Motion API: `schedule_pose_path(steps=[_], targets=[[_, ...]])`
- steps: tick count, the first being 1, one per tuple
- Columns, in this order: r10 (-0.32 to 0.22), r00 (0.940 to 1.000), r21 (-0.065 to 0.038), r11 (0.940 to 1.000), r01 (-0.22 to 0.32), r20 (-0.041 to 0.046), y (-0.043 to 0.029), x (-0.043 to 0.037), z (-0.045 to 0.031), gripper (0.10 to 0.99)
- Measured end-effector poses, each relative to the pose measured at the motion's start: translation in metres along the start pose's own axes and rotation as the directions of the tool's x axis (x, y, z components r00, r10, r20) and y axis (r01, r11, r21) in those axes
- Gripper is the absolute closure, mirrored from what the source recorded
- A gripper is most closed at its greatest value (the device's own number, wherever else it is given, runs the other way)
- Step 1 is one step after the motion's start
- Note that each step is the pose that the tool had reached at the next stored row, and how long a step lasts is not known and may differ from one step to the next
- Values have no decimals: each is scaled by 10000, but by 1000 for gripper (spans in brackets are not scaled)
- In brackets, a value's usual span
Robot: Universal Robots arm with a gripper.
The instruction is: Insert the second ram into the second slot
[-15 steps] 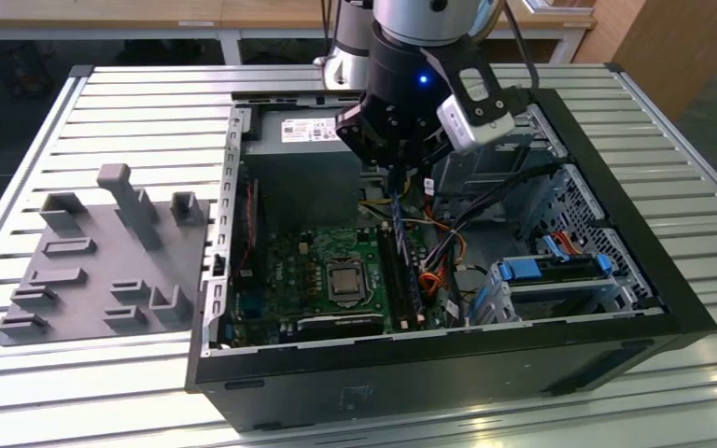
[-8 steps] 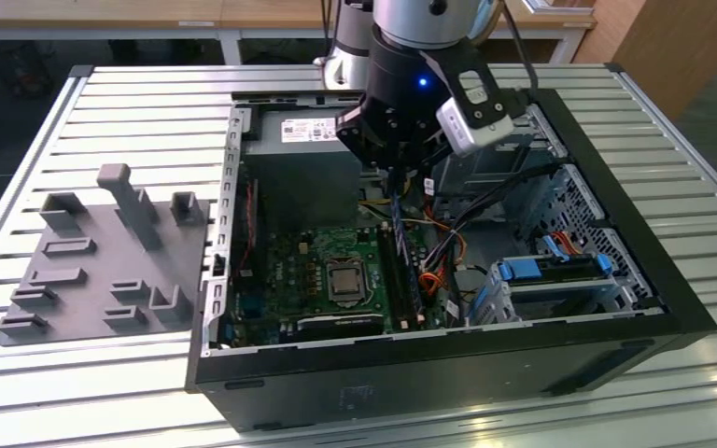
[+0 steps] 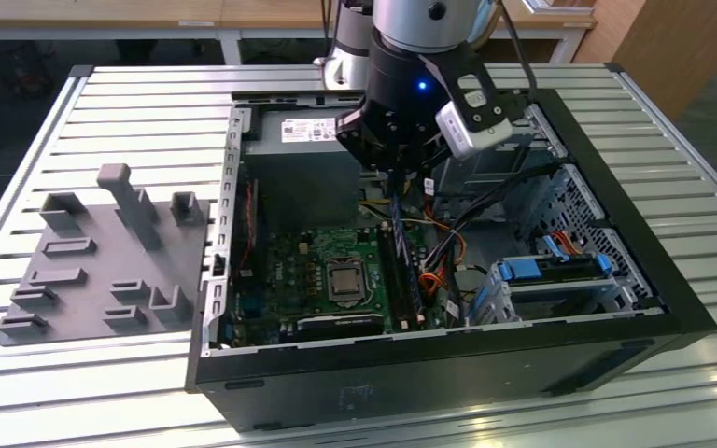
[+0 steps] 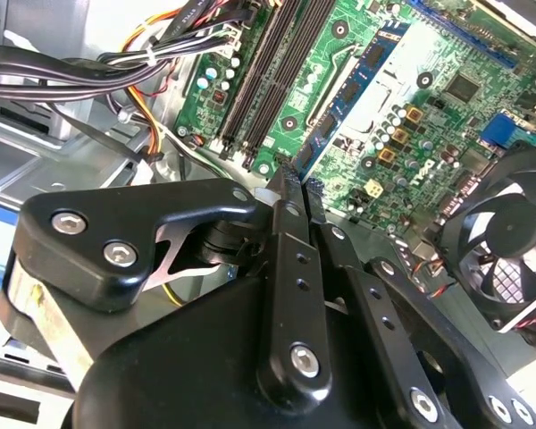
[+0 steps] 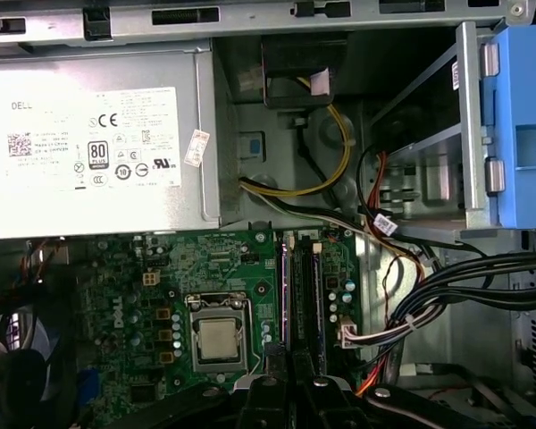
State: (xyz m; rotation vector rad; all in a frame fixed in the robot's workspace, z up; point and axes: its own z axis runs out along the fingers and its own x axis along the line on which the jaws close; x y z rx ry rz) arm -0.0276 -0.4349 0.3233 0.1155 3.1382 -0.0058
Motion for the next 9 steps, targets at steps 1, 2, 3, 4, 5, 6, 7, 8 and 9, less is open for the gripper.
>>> schedule_pose_path(steps=[1,2,3,4,5,6,7,8,9], targets=[[0,10000,1,10000,0,0,0,0,3,949],[0,10000,0,10000,0,0,-1,0,5,949],[0,10000,0,10000,0,0,-2,0,8,949],[0,10000,-2,10000,0,0,-2,0,11,949],[0,10000,0,10000,0,0,-3,0,13,949],[0,10000,0,10000,0,0,-3,0,16,949],[0,10000,0,10000,0,0,-4,0,19,949],[0,10000,0,10000,0,0,-4,0,21,949],[0,10000,0,10000,0,0,-4,0,23,949]])
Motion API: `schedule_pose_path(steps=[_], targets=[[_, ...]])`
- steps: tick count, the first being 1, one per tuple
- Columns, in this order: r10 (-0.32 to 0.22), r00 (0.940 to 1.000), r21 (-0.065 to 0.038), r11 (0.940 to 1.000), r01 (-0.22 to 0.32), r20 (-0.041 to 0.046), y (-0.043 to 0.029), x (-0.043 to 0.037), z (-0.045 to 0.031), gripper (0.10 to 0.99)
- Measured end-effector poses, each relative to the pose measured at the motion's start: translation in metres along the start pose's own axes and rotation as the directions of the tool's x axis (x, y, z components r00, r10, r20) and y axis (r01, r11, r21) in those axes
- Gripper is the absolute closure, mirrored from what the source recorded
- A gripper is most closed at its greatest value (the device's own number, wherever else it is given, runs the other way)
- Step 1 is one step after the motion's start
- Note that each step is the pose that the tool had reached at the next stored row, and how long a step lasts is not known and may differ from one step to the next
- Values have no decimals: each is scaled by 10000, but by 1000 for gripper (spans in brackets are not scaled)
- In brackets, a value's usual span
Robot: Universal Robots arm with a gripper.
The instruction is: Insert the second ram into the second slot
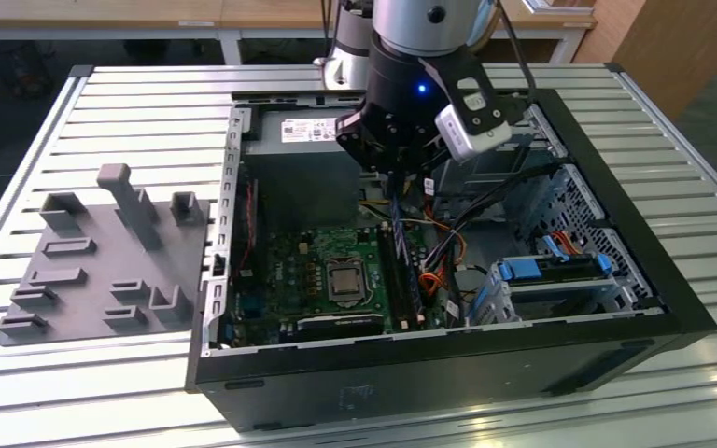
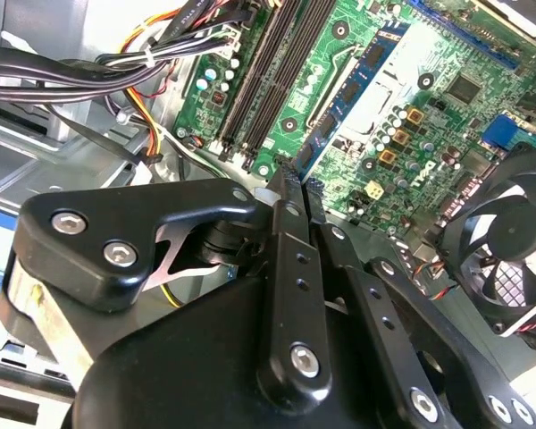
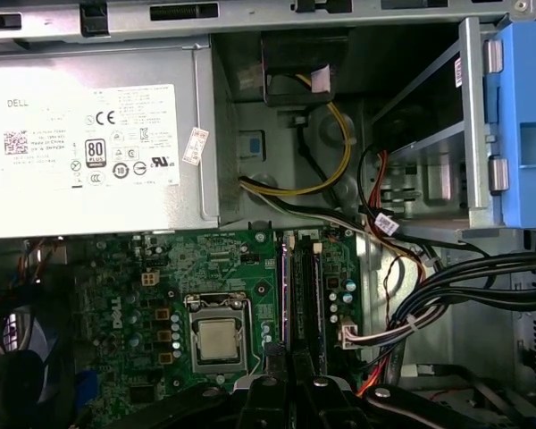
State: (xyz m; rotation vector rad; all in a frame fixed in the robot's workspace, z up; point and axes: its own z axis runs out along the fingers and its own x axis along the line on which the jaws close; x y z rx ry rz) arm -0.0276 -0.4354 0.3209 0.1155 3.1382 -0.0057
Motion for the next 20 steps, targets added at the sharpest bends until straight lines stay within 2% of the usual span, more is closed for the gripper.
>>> schedule_pose_path(steps=[20], targets=[[0,10000,-2,10000,0,0,-5,0,41,949]])
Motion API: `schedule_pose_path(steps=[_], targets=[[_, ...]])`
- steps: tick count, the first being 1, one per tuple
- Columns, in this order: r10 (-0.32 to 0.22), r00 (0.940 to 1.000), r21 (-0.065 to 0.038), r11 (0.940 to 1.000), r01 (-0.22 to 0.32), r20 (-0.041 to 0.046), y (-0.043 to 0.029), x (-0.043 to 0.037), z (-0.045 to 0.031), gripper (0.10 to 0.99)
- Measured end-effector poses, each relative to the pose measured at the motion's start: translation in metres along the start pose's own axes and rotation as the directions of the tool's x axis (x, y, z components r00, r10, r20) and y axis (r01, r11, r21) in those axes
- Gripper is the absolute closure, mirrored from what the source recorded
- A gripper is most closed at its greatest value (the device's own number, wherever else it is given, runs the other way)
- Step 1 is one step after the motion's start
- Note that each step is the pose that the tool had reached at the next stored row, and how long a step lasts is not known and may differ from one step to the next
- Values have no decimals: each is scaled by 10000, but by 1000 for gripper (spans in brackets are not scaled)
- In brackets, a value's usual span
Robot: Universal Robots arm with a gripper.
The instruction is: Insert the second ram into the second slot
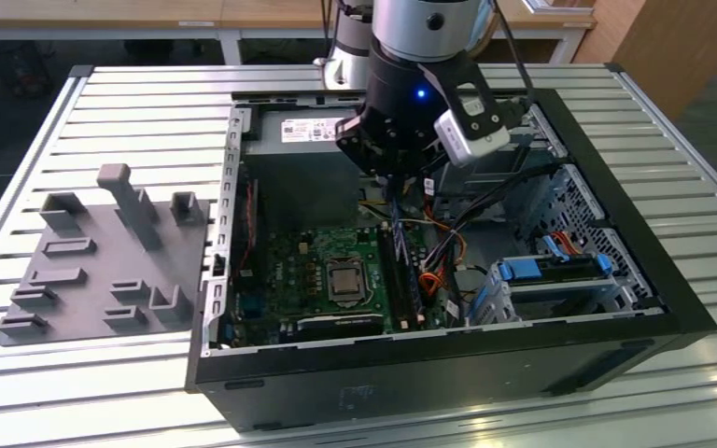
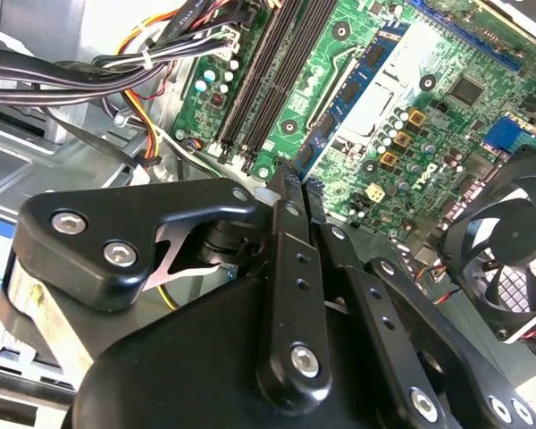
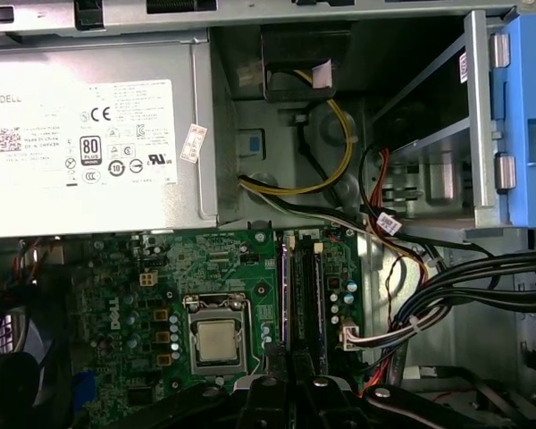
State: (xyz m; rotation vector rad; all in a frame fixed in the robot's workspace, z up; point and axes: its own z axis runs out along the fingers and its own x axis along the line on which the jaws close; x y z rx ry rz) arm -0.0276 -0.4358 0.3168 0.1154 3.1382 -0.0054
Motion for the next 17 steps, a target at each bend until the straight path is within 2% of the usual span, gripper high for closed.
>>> schedule_pose_path(steps=[17], targets=[[0,10000,2,10000,0,-1,-5,0,50,949]])
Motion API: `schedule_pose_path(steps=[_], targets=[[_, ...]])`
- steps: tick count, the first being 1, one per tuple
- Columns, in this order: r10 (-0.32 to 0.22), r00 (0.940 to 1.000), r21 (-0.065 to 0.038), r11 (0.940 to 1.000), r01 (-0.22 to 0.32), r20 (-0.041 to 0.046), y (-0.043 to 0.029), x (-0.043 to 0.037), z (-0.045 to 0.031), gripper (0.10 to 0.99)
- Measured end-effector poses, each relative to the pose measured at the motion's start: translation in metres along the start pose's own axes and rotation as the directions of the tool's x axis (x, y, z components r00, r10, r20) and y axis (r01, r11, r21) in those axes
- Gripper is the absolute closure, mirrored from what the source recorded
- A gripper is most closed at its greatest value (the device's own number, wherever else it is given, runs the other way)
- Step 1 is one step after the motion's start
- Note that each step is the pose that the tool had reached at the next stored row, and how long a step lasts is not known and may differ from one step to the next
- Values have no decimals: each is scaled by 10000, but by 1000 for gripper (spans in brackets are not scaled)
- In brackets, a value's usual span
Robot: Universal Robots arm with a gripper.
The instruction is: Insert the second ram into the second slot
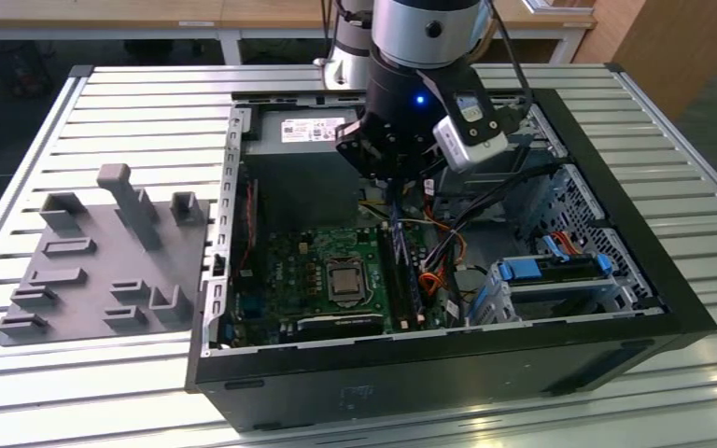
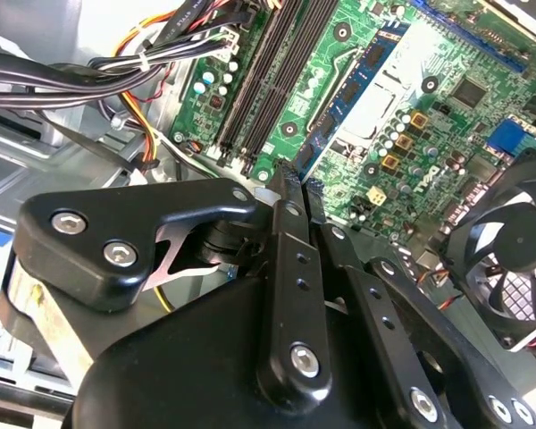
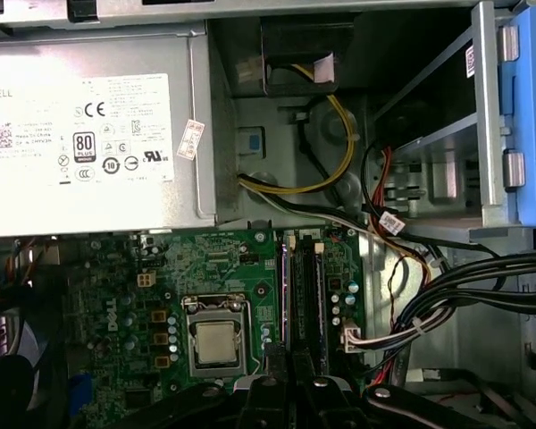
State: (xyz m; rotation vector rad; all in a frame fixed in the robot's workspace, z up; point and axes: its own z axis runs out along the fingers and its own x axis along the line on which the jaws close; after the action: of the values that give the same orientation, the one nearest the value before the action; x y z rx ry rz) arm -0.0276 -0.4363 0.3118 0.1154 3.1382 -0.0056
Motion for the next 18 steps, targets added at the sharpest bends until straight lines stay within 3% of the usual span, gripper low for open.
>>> schedule_pose_path(steps=[8,18], targets=[[0,10000,2,10000,0,-48,-1,1,54,949],[4,9997,17,10000,-4,-251,-1,3,146,949]])
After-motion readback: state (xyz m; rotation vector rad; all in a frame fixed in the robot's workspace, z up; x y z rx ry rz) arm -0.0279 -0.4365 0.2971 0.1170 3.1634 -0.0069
